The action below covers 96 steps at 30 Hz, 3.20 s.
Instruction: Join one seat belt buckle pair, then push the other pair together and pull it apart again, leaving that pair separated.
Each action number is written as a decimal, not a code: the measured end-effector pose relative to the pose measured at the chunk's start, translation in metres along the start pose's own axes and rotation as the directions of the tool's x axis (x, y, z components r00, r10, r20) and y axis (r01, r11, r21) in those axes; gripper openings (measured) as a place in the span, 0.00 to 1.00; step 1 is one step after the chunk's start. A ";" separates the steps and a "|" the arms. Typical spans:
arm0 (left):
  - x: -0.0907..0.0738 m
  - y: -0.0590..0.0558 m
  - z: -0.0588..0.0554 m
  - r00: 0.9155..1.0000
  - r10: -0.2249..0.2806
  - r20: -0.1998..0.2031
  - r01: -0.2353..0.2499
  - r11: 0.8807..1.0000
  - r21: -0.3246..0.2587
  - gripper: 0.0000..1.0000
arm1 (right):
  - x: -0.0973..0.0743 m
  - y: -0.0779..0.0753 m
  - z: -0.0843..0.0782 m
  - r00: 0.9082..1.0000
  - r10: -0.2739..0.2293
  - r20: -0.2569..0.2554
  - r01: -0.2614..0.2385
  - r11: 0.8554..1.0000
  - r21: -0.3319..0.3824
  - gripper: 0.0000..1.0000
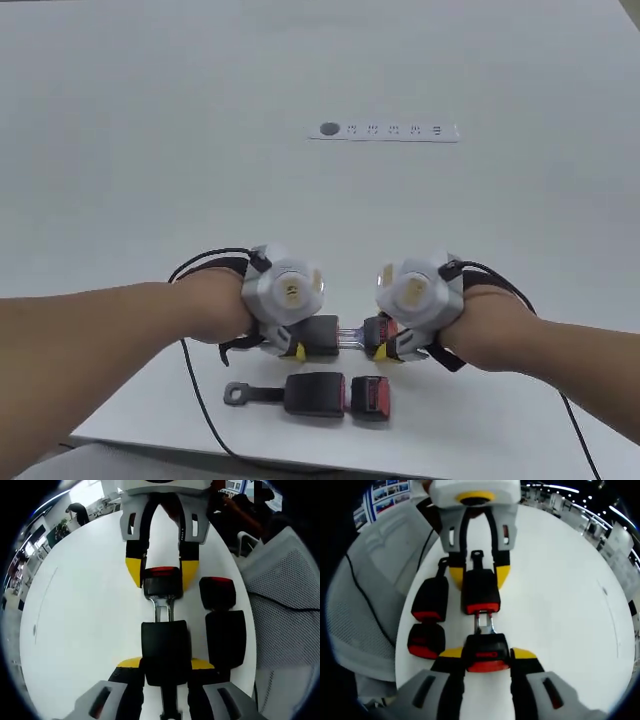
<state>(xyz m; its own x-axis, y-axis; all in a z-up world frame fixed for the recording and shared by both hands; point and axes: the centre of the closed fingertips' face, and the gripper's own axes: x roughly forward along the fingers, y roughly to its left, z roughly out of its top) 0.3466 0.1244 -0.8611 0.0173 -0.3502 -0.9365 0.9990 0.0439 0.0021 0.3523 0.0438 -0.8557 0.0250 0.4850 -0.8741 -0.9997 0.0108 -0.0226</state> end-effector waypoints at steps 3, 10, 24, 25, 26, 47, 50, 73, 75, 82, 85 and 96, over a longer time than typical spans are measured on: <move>0.001 0.001 -0.001 1.000 -0.001 0.002 0.001 1.000 0.000 0.33 | 0.003 0.001 0.003 1.000 0.001 0.006 -0.001 1.000 -0.008 0.34; 0.002 0.000 -0.001 1.000 -0.014 0.020 0.014 1.000 0.019 0.32 | 0.007 0.002 0.007 0.999 0.003 0.036 -0.003 1.000 -0.011 0.32; 0.001 -0.003 0.002 0.999 -0.011 0.033 0.010 1.000 0.016 0.31 | 0.017 0.006 0.026 1.000 0.000 0.030 0.001 1.000 -0.006 0.30; 0.001 -0.003 0.002 1.000 -0.010 0.030 0.009 1.000 0.016 0.32 | 0.016 0.005 0.026 0.999 0.001 0.034 -0.001 1.000 -0.004 0.30; 0.001 -0.003 0.001 0.999 -0.010 0.030 0.009 1.000 0.014 0.32 | 0.016 0.005 0.025 0.999 0.001 0.037 -0.001 1.000 -0.004 0.31; 0.001 -0.004 0.001 0.999 -0.008 0.037 0.008 1.000 0.010 0.32 | 0.004 0.007 0.005 1.000 -0.007 0.029 0.008 1.000 -0.028 0.32; 0.000 -0.004 0.002 0.999 -0.006 0.044 0.006 1.000 0.006 0.33 | 0.000 0.005 -0.005 1.000 -0.014 0.017 0.014 1.000 -0.017 0.33; -0.001 -0.003 0.003 1.000 0.013 -0.009 -0.013 0.999 -0.040 0.34 | -0.067 0.002 -0.125 0.988 -0.080 -0.133 0.090 0.993 0.072 0.35; -0.001 -0.004 0.003 1.000 0.015 -0.018 -0.016 0.999 -0.042 0.34 | -0.069 0.001 -0.129 0.986 -0.087 -0.139 0.100 0.991 0.089 0.35; -0.003 -0.002 0.002 0.999 0.039 -0.025 -0.040 0.999 -0.021 0.36 | -0.072 -0.002 -0.129 0.982 -0.136 -0.133 0.152 0.982 0.113 0.49; -0.006 0.002 -0.001 0.998 0.067 -0.015 -0.068 0.997 -0.044 0.48 | -0.076 -0.001 -0.129 0.980 -0.167 -0.104 0.183 0.968 0.170 0.53; -0.053 -0.007 -0.009 0.975 0.195 0.107 -0.174 0.968 -0.180 0.58 | -0.106 0.017 -0.103 0.960 -0.272 0.060 0.242 0.921 0.305 0.62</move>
<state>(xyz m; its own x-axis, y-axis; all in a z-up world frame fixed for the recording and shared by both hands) 0.3380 0.1514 -0.8151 0.2162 -0.4334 -0.8749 0.9570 0.2717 0.1019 0.3333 -0.0974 -0.8129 0.2957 0.5151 -0.8045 -0.9154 0.3936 -0.0844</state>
